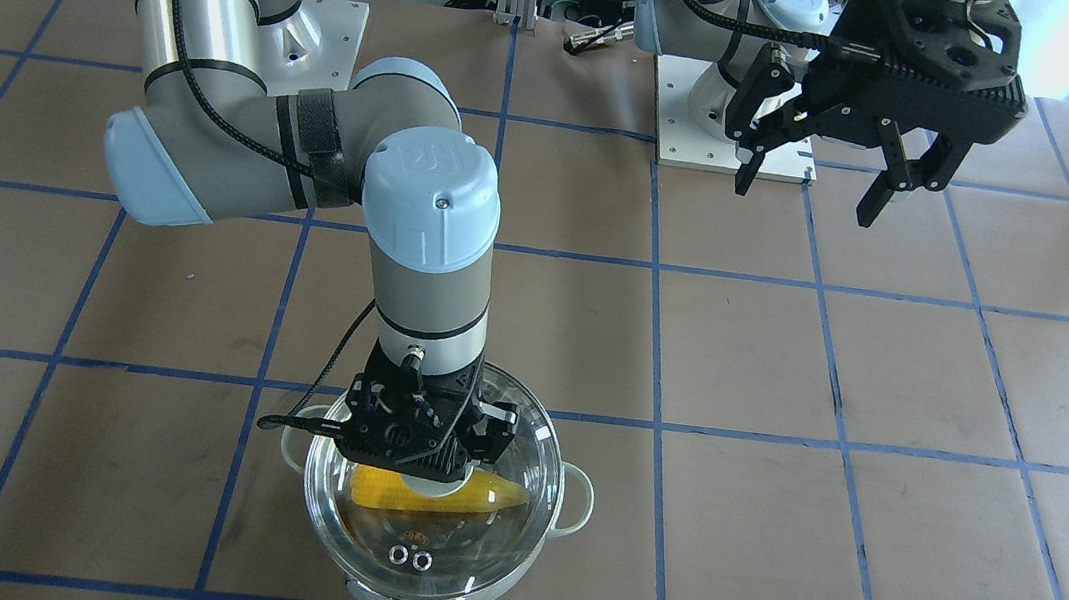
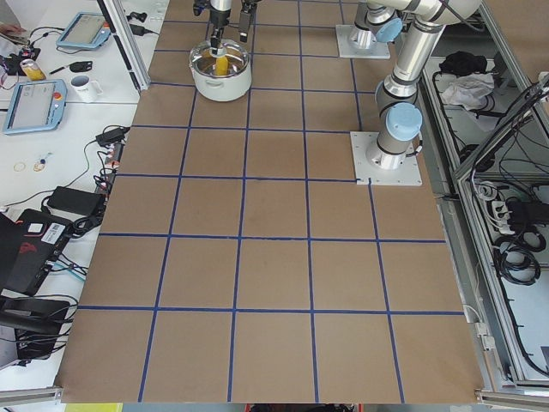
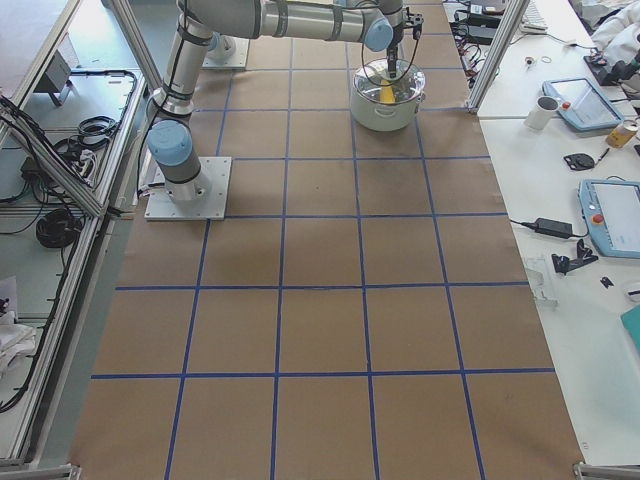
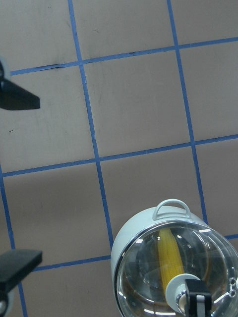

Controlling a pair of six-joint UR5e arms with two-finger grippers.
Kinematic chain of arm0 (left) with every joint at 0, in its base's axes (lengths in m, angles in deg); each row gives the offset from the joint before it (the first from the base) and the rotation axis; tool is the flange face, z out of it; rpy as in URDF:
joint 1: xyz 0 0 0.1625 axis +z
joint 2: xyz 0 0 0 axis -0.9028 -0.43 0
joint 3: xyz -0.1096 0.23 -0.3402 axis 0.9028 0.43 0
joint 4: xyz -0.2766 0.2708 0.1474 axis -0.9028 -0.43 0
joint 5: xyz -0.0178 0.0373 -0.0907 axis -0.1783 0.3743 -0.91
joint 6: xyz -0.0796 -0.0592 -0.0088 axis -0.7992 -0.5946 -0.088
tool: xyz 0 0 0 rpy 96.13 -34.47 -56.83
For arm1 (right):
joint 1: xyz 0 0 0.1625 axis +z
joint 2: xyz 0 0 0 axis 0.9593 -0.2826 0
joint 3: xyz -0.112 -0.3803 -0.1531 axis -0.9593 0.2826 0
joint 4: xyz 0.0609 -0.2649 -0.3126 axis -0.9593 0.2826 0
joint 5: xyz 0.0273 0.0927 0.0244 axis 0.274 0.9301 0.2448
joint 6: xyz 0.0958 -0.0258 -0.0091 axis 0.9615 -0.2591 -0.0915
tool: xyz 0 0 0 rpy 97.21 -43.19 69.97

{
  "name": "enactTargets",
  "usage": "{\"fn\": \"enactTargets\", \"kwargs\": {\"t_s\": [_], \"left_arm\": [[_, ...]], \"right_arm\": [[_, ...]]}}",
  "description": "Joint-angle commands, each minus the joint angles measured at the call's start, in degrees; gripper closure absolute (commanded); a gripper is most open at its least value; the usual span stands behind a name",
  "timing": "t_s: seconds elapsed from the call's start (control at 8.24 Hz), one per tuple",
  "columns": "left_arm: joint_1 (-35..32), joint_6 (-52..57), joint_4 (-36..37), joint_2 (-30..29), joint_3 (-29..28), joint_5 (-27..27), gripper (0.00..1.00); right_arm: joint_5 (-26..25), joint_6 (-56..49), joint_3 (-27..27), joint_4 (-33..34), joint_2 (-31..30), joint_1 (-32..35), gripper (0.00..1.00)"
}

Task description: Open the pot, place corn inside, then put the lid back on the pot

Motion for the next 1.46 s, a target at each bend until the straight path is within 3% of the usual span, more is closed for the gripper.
{"fn": "enactTargets", "kwargs": {"t_s": [0.0,1.33], "left_arm": [[0.0,0.0,0.0,0.0,0.0,0.0,0.00],[0.0,0.0,0.0,0.1,0.0,-0.1,0.00]], "right_arm": [[0.0,0.2,-0.1,0.1,0.1,0.0,0.77],[1.5,2.5,-0.1,-1.3,-0.4,0.1,0.77]]}}
